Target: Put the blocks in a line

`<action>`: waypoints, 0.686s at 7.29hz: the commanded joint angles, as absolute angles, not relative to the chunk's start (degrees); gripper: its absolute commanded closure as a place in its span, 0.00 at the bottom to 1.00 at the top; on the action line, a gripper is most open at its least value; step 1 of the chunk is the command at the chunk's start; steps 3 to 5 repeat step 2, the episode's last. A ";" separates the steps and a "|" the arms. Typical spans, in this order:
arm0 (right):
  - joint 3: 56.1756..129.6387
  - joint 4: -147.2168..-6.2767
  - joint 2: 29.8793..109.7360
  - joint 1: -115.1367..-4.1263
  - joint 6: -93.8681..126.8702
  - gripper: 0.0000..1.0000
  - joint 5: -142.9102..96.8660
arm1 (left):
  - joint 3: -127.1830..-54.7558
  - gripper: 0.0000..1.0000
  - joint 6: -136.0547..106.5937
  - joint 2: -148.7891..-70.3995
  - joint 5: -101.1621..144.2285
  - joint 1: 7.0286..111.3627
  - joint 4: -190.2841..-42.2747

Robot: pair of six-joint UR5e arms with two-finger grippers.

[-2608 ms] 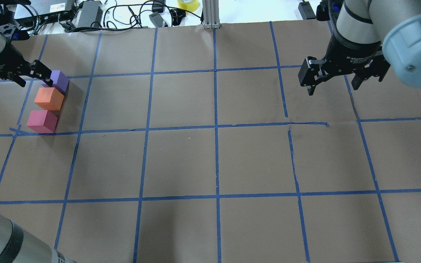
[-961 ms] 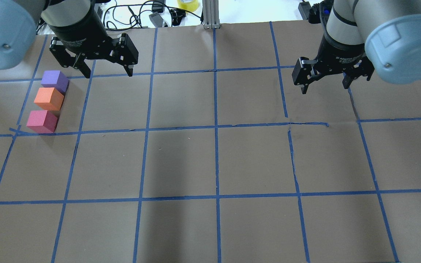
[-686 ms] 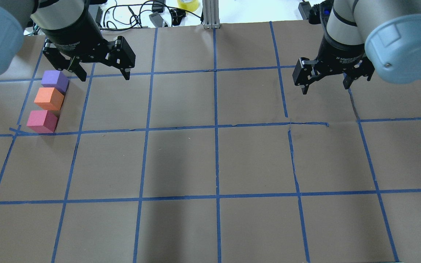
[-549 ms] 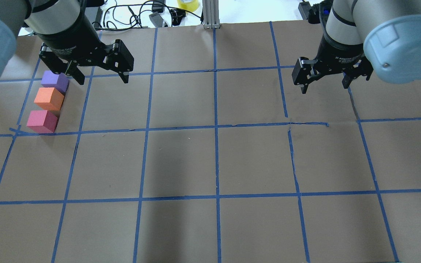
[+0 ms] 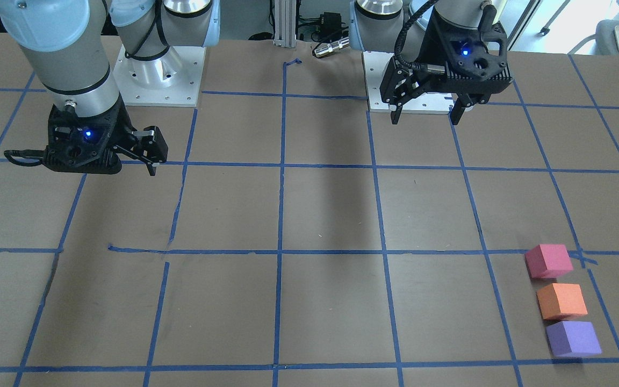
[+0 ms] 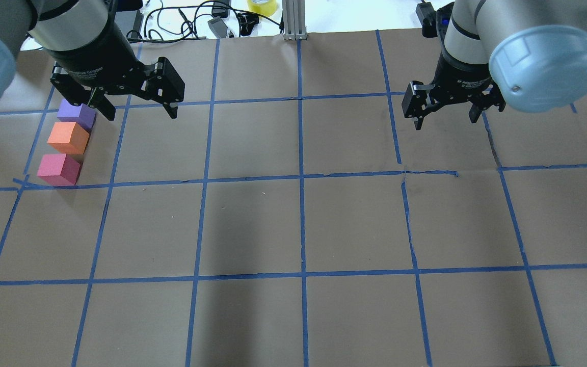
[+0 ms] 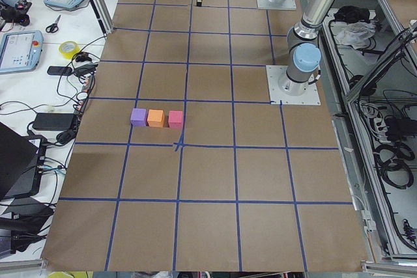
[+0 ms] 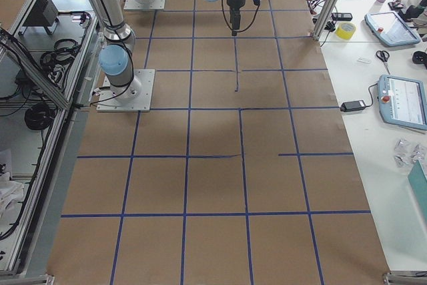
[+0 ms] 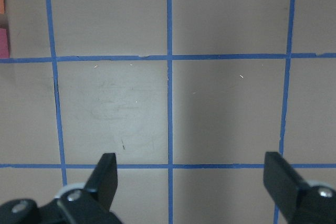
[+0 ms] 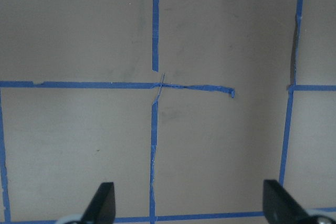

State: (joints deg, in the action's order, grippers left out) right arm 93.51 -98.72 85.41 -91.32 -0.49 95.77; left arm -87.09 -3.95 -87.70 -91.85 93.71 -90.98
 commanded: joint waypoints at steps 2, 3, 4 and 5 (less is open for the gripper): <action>93.52 -103.18 84.73 -91.32 -0.44 0.00 95.45 | -88.76 0.00 -2.82 -86.40 -91.85 93.69 -91.14; 93.52 -103.18 84.73 -91.32 -0.44 0.00 95.45 | -88.76 0.00 -2.82 -86.40 -91.85 93.69 -91.14; 93.52 -103.18 84.73 -91.32 -0.44 0.00 95.45 | -88.76 0.00 -2.82 -86.40 -91.85 93.69 -91.14; 93.52 -103.18 84.73 -91.32 -0.44 0.00 95.45 | -88.76 0.00 -2.82 -86.40 -91.85 93.69 -91.14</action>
